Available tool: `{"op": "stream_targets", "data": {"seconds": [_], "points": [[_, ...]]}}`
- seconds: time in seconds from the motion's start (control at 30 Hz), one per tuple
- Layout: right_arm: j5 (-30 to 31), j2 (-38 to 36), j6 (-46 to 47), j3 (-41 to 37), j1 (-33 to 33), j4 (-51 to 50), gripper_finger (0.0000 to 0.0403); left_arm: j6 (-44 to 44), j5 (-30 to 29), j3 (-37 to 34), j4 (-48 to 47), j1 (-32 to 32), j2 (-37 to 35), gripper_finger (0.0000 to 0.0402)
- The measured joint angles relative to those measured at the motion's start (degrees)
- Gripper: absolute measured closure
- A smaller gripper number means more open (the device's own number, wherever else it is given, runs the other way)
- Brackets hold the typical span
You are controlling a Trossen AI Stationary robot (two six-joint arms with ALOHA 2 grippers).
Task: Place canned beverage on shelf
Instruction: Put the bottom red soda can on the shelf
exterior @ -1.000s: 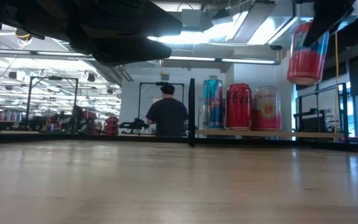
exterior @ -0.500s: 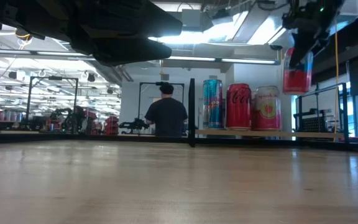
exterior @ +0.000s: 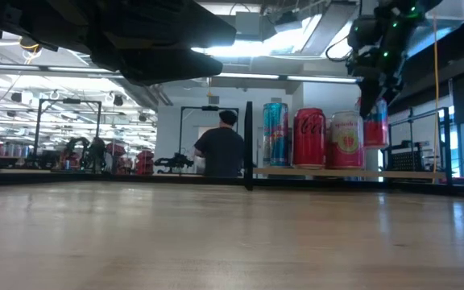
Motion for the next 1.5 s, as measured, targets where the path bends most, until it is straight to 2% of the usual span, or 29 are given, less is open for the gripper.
{"op": "stream_targets", "data": {"seconds": [0.17,0.43,0.67,0.9,1.03,1.23,1.3,1.5], "points": [[-0.7,2.7,-2.1,-0.8,-2.1,3.0,0.0135,-0.3,0.0,0.0,0.0,-0.1,0.0,0.0071],[-4.2,2.9,-2.7,-4.8,-6.5,6.1,0.0135,0.0,0.1,0.0,0.0,-0.8,0.0,0.0071],[-6.1,2.9,-3.0,-7.1,-6.4,10.6,0.0135,0.0,0.0,0.0,0.0,-0.7,0.0,0.0071],[-6.0,2.9,-3.7,-7.2,-6.4,10.6,0.0134,0.0,0.0,0.0,0.0,-0.7,0.0,0.0071],[-6.0,3.4,-2.9,-7.2,-6.4,10.6,0.0115,0.0,0.0,0.0,0.0,-0.7,0.0,0.0071],[-6.0,5.0,-2.8,-7.2,-6.4,10.6,0.0129,0.0,0.0,0.0,0.0,-0.7,0.0,0.0071],[-5.3,5.1,-2.8,-7.2,-6.3,10.6,0.0115,0.0,0.0,0.0,0.0,-0.7,0.0,0.0071],[-4.0,4.8,-3.3,-5.8,-6.3,7.7,0.0037,0.0,0.0,0.0,0.0,-0.7,0.0,0.0071]]}}
